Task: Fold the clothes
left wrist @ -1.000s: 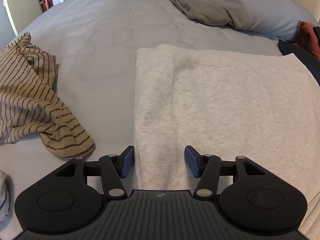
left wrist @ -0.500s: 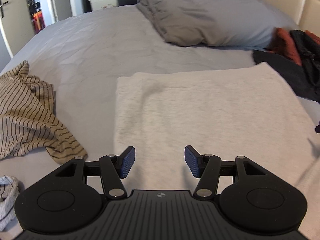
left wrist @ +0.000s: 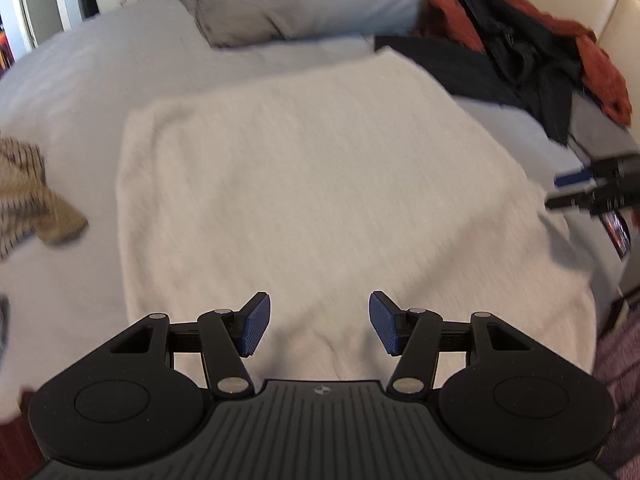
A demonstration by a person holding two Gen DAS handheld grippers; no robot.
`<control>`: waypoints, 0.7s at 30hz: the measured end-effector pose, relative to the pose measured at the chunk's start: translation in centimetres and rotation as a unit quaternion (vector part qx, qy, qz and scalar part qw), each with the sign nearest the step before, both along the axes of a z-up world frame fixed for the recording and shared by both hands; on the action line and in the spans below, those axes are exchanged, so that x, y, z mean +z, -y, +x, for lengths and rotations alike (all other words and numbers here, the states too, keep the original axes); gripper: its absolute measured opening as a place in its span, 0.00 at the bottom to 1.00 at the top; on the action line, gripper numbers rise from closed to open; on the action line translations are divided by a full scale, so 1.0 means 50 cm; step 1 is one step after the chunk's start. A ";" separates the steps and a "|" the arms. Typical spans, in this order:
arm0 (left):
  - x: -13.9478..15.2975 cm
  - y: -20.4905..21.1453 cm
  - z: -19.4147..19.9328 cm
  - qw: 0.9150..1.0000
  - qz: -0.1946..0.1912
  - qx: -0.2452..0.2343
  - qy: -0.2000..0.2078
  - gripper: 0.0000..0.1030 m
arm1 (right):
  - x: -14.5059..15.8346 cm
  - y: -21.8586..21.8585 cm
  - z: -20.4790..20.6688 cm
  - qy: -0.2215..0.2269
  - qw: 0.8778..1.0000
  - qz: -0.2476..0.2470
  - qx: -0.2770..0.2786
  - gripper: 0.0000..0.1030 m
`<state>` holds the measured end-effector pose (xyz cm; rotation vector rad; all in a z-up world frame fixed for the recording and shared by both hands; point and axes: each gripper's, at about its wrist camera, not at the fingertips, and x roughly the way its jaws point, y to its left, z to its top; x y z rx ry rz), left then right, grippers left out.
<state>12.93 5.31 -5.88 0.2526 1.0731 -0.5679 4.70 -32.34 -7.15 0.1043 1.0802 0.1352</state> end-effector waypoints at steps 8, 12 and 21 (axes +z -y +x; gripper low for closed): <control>-0.085 -0.018 -0.047 0.998 0.031 0.046 -0.018 0.52 | 0.011 0.011 -0.021 0.019 1.000 0.019 -0.009 0.69; -0.118 -0.038 -0.047 0.997 0.026 0.073 -0.010 0.61 | 0.014 0.014 -0.028 0.025 0.999 0.028 -0.012 0.69; -0.141 -0.069 -0.036 0.993 -0.028 0.116 -0.022 0.38 | 0.009 0.019 -0.036 0.027 0.999 0.035 -0.015 0.69</control>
